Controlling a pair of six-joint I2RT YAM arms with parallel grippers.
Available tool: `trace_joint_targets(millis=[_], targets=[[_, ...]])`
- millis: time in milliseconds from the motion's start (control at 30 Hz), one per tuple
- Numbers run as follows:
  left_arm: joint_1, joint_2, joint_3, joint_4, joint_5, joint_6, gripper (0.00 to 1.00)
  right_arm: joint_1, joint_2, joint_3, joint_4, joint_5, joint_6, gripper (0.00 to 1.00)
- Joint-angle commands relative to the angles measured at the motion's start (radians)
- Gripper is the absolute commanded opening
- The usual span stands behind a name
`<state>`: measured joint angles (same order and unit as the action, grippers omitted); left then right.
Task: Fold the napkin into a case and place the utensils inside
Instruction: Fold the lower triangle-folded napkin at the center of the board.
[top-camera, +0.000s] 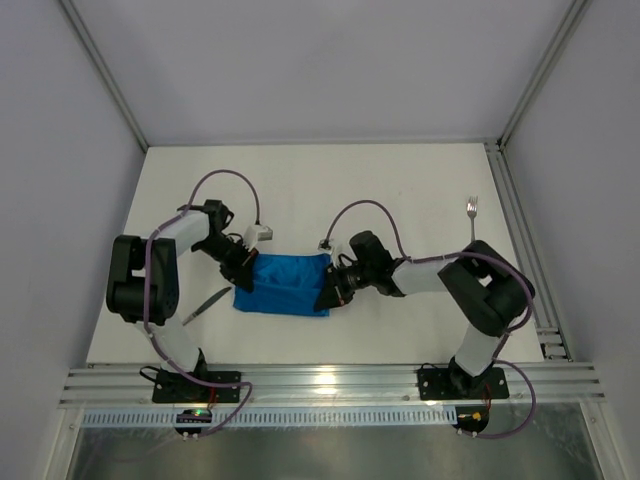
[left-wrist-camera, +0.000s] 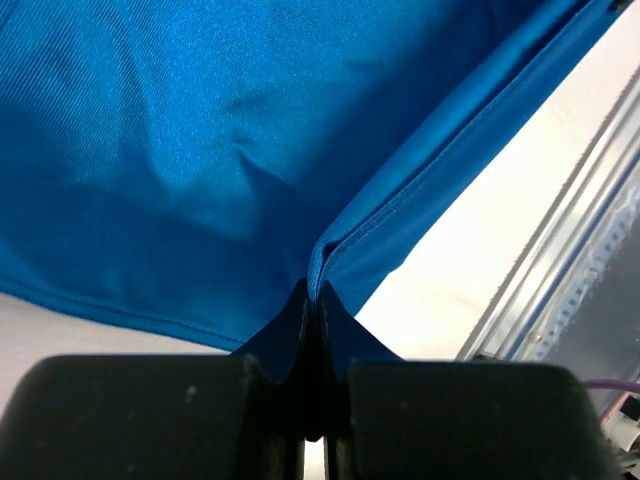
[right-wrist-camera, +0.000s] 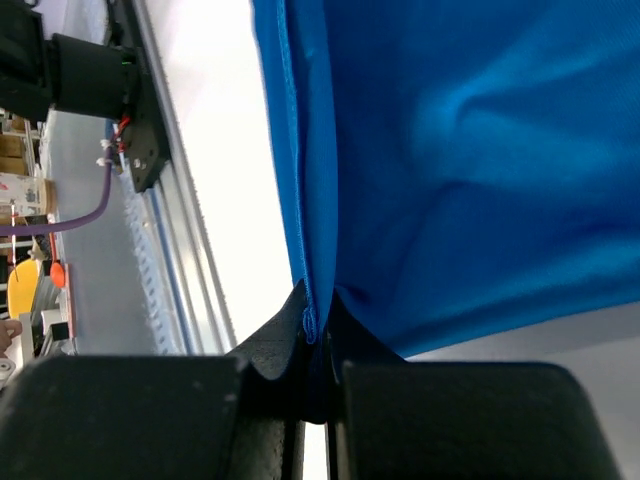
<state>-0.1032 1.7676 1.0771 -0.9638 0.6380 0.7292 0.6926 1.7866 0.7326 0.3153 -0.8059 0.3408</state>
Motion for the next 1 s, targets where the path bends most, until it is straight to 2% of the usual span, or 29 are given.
trace_joint_targets(millis=[0, 133, 233, 400, 500, 533, 600, 667, 700, 800, 833, 967], targets=[[-0.015, -0.069, -0.006, -0.016, 0.006, -0.007, 0.00, 0.008, -0.131, -0.085, -0.070, -0.027, 0.035, 0.04], [-0.027, -0.089, -0.010, -0.001, 0.011, -0.059, 0.00, 0.007, -0.139, -0.099, -0.036, -0.064, 0.090, 0.04], [-0.027, -0.060, 0.026, 0.042, -0.017, -0.100, 0.00, -0.008, -0.070, -0.033, -0.091, -0.067, 0.066, 0.04], [-0.027, 0.016, 0.060, 0.083, -0.069, -0.140, 0.05, -0.062, 0.025, -0.024, -0.064, -0.065, 0.061, 0.04], [-0.029, 0.062, 0.067, 0.095, -0.096, -0.151, 0.03, -0.077, 0.051, -0.019, -0.024, -0.053, 0.076, 0.05], [-0.029, 0.072, 0.067, 0.103, -0.103, -0.154, 0.02, -0.079, 0.063, -0.018, -0.013, -0.039, 0.086, 0.08], [-0.029, 0.095, 0.067, 0.120, -0.112, -0.172, 0.01, -0.079, 0.066, -0.015, -0.008, -0.015, 0.087, 0.21], [-0.029, 0.102, 0.070, 0.129, -0.104, -0.182, 0.01, -0.079, 0.048, -0.021, -0.008, -0.001, 0.084, 0.27], [-0.029, 0.102, 0.070, 0.138, -0.101, -0.186, 0.00, -0.079, 0.037, -0.021, -0.018, 0.008, 0.081, 0.37], [-0.029, 0.096, 0.072, 0.149, -0.084, -0.186, 0.00, -0.079, -0.047, -0.019, -0.106, 0.068, 0.018, 0.46], [-0.029, 0.087, 0.072, 0.155, -0.077, -0.179, 0.00, -0.080, -0.106, -0.018, -0.173, 0.114, -0.006, 0.54], [-0.029, 0.067, 0.064, 0.155, -0.069, -0.155, 0.00, -0.103, -0.238, 0.011, -0.339, 0.187, -0.124, 0.60]])
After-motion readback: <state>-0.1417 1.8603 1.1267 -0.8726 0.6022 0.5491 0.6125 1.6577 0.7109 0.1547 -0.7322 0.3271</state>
